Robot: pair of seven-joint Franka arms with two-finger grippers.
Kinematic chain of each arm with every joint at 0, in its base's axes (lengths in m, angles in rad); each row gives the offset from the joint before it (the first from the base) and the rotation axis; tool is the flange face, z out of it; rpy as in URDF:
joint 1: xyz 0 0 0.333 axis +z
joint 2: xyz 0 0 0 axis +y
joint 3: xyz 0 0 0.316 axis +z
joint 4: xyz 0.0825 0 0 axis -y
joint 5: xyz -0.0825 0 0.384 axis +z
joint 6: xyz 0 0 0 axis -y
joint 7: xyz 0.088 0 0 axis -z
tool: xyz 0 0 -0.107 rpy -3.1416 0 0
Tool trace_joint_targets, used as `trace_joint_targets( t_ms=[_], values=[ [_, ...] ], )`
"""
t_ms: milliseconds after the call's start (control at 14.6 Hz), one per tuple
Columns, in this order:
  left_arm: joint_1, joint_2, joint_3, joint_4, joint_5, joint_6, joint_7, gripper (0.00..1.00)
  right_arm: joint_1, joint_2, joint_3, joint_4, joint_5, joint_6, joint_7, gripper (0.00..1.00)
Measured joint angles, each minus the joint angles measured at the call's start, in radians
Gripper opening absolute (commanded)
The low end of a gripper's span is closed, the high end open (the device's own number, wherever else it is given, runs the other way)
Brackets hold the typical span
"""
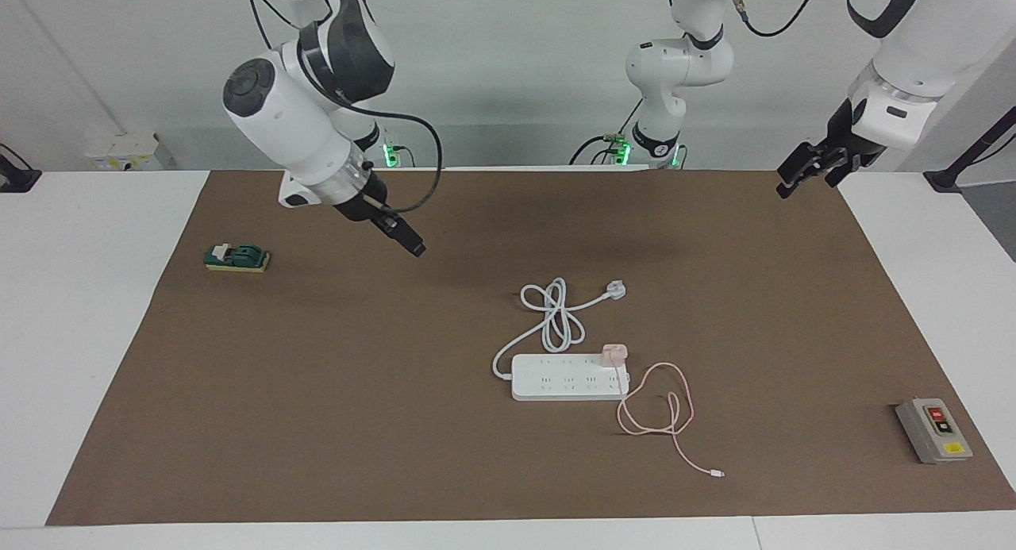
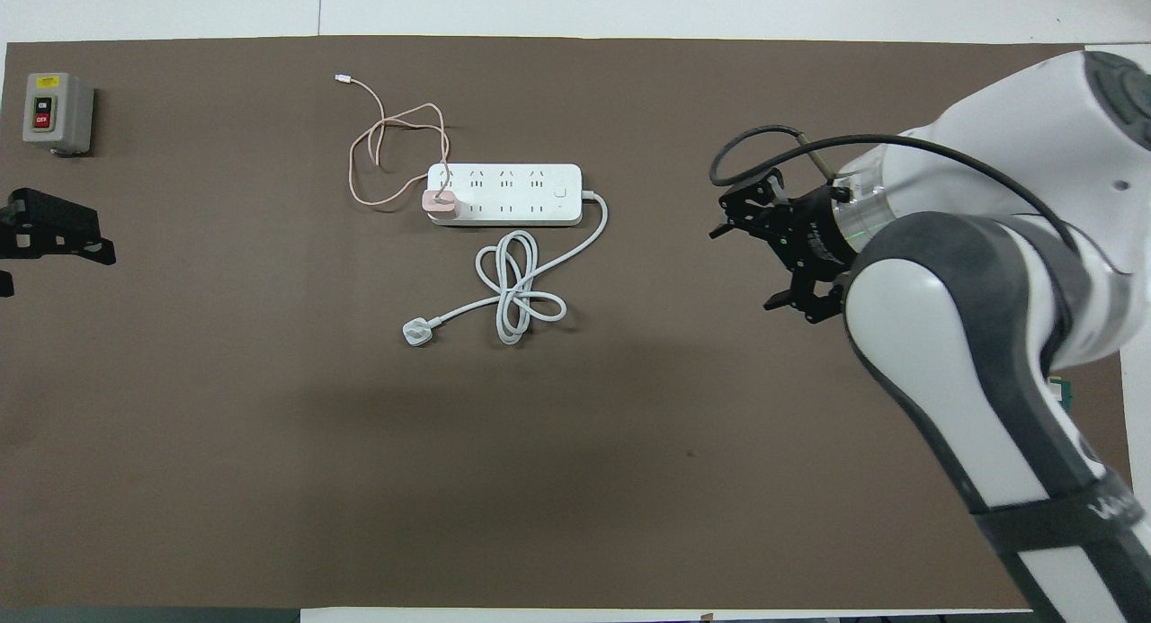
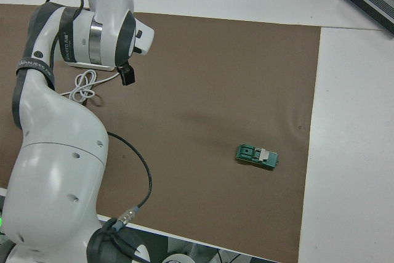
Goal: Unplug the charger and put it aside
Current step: 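Reach the right gripper to the strip end while the left gripper reaches the charger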
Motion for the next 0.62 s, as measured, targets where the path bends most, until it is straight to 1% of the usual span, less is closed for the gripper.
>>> trace_joint_targets(
  t_ms=[137,342,479,616],
  values=[
    [-0.038,0.084,-0.002,0.043,-0.014,0.025,-0.176,1.0,0.051,0.057,0.0,0.0,0.054,0.108,0.122,1.0],
    [-0.108,0.242,-0.004,0.157,-0.019,0.057,-0.46,1.0,0.113,0.15,0.0,0.012,0.166,0.264,0.276,1.0],
    [-0.147,0.323,-0.002,0.2,-0.019,0.115,-0.68,1.0,0.15,0.242,0.0,0.052,0.247,0.377,0.353,1.0],
    [-0.178,0.381,-0.002,0.208,-0.019,0.188,-0.912,1.0,0.173,0.347,0.0,0.111,0.336,0.467,0.397,1.0]
  ],
)
